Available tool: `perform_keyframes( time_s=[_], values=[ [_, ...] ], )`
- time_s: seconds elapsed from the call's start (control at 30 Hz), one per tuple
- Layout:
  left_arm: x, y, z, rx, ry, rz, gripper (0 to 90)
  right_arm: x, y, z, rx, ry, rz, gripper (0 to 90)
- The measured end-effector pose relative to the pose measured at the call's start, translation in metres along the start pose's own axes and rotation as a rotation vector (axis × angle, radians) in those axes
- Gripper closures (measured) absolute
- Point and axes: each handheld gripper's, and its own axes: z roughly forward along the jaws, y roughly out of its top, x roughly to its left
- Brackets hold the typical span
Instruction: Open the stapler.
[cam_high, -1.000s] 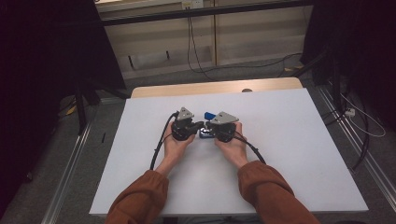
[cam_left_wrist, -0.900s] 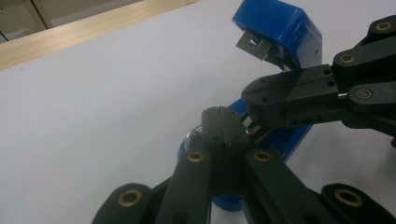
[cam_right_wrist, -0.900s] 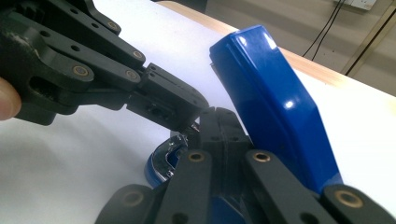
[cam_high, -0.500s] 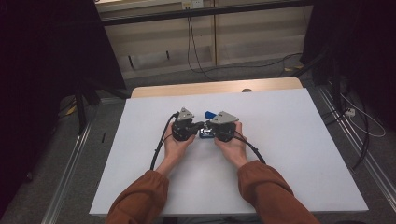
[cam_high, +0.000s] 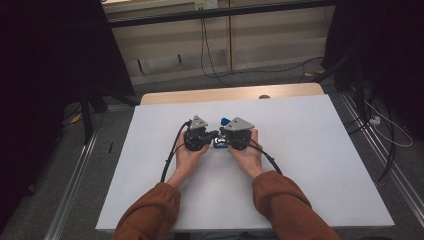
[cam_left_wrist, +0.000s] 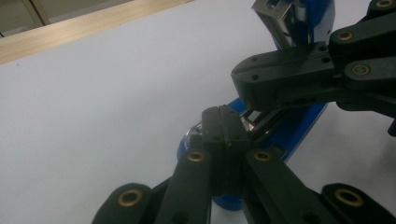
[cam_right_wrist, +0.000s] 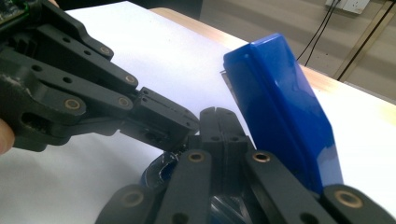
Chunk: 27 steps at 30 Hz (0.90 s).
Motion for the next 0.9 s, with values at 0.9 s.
perform_keyframes(
  time_s=[0.9],
  values=[
    [-0.0001,0.0002,0.0002,-0.001,-0.002,0.002,90.0,-0.0052,0.0025,-0.0069,-0.010,-0.014,0.002,90.0]
  ],
)
